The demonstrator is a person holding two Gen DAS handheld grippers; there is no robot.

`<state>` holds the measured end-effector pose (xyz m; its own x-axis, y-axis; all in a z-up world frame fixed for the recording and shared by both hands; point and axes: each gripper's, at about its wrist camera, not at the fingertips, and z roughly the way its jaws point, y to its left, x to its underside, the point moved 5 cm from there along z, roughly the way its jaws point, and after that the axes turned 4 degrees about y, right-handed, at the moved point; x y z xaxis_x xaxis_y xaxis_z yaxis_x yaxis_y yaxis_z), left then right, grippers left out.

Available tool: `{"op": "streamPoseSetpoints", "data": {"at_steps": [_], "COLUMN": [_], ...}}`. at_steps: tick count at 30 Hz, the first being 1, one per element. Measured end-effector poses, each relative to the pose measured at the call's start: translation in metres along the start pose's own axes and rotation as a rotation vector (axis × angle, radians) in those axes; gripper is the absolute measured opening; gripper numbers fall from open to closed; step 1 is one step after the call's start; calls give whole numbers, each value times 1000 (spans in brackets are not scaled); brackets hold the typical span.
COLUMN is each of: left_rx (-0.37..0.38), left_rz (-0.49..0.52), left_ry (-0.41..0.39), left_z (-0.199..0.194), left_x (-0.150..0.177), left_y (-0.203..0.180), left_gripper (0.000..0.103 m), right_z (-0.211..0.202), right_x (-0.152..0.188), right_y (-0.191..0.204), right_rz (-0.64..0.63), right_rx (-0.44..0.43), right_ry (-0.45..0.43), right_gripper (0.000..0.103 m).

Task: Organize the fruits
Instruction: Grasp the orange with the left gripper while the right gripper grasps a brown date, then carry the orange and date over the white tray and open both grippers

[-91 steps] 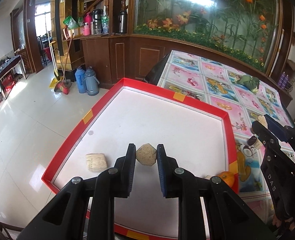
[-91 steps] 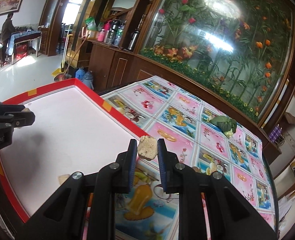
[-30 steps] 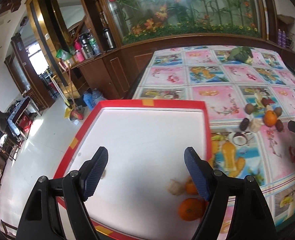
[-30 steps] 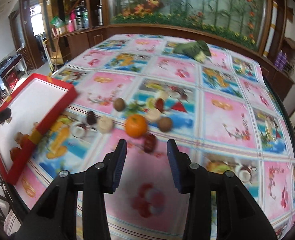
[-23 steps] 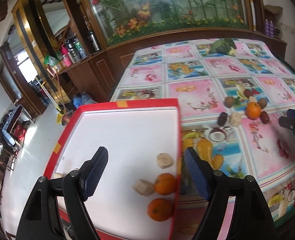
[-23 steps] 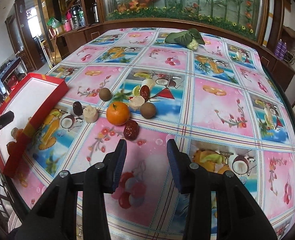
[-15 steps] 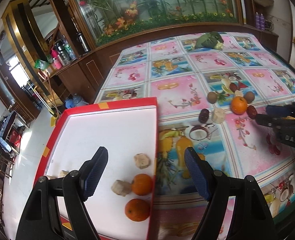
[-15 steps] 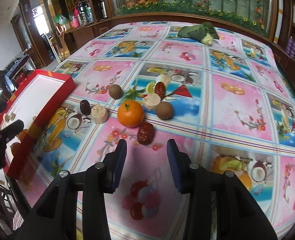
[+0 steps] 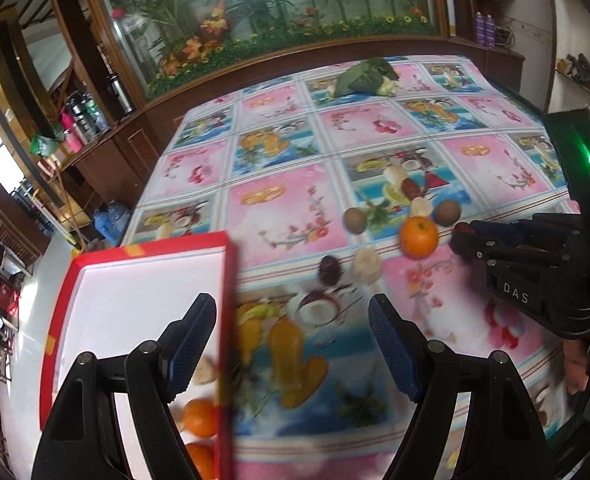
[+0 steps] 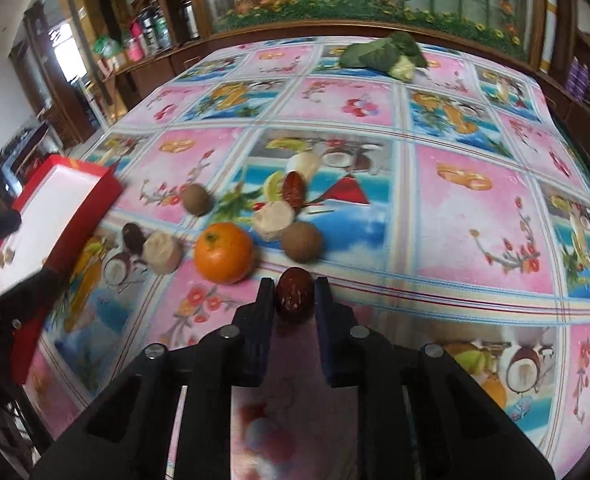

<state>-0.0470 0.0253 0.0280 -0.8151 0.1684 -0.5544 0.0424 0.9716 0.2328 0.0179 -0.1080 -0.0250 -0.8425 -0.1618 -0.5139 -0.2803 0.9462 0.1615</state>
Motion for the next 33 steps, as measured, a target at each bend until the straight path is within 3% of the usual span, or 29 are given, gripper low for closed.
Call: {"op": "streamPoseSetpoints", "data": {"at_steps": [9,16,21,25,30,33], "left_rx": [116,159,215,263,266,246], "left_rz": [109,148,146,125,82,58], "left_ry": [24,71,104,104,87,36], "left_z": [32,58,70,70,60,38], "left_x": [-36,-41,-39,-37,-36,-35], "left_y": [-54,-74,-80,-80,-77,-68], "left_gripper": [79,78,48,35,35,35], "right_z": [-29,-37,-36,-35,-36,-37], "right_x": [-11,-14,-13,-13,-13,-13], "right_y": [-52,-64,-64,-65,-67,-69], "right_rz": [262,328,325,328,319,317], "right_rx": [-17,-34,-28,-21,9,29], "right_ry": [-106,-135,-135,-136,-154,-170], "right_gripper": [22,22,22,22,22,22]}}
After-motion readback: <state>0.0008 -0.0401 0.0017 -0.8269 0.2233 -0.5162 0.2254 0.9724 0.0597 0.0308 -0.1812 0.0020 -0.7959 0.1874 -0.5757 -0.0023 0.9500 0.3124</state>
